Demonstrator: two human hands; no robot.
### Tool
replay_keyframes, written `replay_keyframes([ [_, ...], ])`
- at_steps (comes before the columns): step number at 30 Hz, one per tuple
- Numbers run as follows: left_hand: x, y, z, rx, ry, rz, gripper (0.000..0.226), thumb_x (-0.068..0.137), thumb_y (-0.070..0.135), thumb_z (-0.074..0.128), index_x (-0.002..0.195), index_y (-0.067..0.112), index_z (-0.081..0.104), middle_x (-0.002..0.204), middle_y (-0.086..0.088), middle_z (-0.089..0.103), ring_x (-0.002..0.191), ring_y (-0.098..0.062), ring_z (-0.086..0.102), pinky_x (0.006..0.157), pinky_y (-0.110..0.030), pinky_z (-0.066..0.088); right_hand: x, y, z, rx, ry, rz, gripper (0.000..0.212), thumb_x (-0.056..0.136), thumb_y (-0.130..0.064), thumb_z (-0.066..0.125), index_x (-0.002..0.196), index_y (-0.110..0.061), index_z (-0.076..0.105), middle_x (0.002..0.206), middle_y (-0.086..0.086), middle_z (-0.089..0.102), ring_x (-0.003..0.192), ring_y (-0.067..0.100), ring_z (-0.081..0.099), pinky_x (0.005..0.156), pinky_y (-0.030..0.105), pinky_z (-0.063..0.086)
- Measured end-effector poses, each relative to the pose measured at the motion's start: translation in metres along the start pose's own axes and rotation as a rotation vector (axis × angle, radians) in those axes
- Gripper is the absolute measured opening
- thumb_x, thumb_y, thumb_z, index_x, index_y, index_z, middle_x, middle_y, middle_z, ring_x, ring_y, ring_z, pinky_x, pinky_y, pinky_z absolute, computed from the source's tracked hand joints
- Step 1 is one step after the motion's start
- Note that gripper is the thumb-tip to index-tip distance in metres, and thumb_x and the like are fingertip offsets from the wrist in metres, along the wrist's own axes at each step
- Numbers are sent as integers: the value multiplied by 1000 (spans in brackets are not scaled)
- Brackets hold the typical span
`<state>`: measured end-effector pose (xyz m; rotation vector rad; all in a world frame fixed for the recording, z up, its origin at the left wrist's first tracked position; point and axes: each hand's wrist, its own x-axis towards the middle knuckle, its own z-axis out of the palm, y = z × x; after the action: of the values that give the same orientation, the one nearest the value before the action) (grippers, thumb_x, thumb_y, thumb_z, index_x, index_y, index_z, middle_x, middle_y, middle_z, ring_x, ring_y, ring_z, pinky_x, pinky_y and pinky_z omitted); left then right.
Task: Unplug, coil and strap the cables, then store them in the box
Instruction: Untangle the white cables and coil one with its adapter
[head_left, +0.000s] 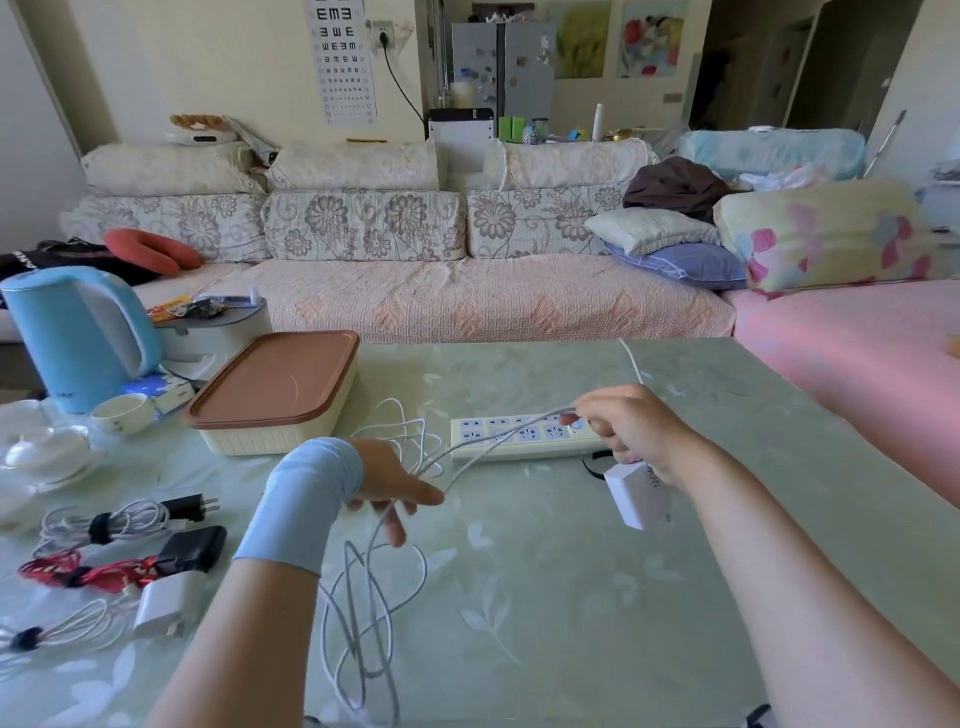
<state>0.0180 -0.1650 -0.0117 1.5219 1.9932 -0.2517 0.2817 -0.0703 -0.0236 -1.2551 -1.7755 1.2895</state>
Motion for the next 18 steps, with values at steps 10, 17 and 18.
replay_keyframes([
  [10, 21, -9, 3, -1892, 61, 757, 11, 94, 29, 53, 85, 23, 57, 53, 10, 27, 46, -6, 32, 50, -15, 43, 0, 8, 30, -171, 3, 41, 45, 101, -44, 48, 79, -14, 74, 56, -3, 36, 33, 7, 24, 39, 19, 17],
  [17, 18, 46, 6, -2117, 250, 734, 23, 102, 32, 43, 81, 24, 50, 53, 9, 22, 35, -2, 21, 26, -14, 13, -15, -6, 68, 257, -307, -29, 62, 82, -58, 64, 109, -3, 71, 75, -8, 71, 41, 9, 14, 44, 23, 8],
  [18, 17, 49, 5, -2122, 295, 741, 24, 103, 32, 41, 82, 23, 49, 53, 9, 20, 34, -2, 18, 26, -14, 13, -16, -7, 71, 246, -341, -54, 62, 77, -59, 70, 108, -5, 72, 72, -1, 70, 43, 11, 13, 45, 25, 8],
])
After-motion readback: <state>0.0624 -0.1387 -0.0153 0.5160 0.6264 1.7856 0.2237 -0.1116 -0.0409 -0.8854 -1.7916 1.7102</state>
